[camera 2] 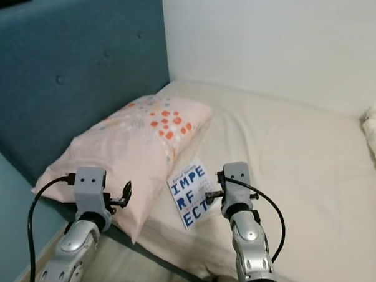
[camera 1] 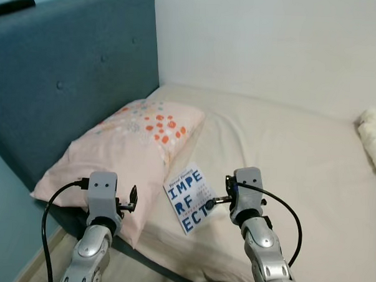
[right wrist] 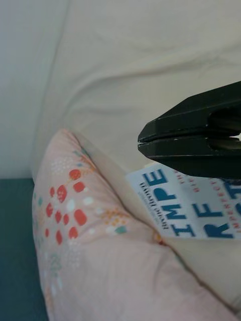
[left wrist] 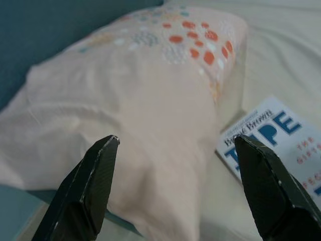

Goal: Clean up the room

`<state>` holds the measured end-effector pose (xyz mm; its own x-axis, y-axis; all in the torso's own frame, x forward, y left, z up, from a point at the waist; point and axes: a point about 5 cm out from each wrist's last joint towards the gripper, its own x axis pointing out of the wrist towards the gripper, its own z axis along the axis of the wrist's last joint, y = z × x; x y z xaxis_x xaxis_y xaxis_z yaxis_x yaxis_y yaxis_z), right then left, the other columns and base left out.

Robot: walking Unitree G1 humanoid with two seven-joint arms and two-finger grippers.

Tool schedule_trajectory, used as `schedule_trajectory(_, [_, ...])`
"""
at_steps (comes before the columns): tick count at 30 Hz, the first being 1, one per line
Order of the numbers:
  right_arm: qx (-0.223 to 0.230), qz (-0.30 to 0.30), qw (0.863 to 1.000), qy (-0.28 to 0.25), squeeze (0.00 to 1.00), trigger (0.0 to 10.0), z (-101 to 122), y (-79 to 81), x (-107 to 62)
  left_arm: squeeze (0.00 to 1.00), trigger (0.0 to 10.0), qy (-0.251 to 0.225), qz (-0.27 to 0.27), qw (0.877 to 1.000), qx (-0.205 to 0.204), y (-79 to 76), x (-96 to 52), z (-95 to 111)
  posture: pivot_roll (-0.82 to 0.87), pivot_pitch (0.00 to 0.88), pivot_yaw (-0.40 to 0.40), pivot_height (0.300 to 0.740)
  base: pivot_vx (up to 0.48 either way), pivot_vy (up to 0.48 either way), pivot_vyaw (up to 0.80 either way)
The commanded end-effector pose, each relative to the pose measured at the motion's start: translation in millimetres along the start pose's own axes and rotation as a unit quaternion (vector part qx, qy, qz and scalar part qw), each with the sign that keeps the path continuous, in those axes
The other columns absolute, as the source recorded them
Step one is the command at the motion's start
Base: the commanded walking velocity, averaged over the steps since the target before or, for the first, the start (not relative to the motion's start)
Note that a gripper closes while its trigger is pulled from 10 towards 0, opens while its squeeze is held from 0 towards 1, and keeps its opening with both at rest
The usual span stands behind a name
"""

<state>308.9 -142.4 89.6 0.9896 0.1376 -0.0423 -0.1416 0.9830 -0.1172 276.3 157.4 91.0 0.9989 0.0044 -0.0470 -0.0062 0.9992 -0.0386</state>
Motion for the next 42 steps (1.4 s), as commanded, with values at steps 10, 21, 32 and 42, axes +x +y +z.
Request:
schedule_trajectory(10, [0.013, 0.007, 1.000, 0.006, 0.00, 10.0, -4, 5.0, -3.0, 0.00, 10.0, 0.006, 0.004, 1.000, -0.006, 5.2, -0.8, -5, -0.03, 0.074, -0.008, 0.729, 0.000, 0.000, 0.00])
schedule_trajectory(21, [0.020, 0.001, 0.999, 0.043, 0.00, 10.0, -21, 4.8, -7.4, 0.00, 10.0, 0.007, -0.005, 1.000, 0.007, 5.0, -1.9, -9, -0.04, 0.064, -0.008, 0.734, 0.000, 0.000, 0.00])
schedule_trajectory(32, [0.039, -0.009, 0.995, 0.088, 0.00, 10.0, -39, 0.3, -13.5, 0.00, 10.0, 0.006, -0.012, 1.000, 0.012, -1.0, 1.8, -10, -0.04, 0.072, -0.004, 0.734, 0.000, 0.000, -0.36])
schedule_trajectory(42, [0.042, -0.017, 0.994, 0.095, 0.00, 10.0, -43, -2.4, -15.4, 0.00, 10.0, 0.005, -0.011, 1.000, 0.014, 0.8, 2.5, -10, -0.04, 0.077, -0.005, 0.734, 0.000, 0.000, -0.80])
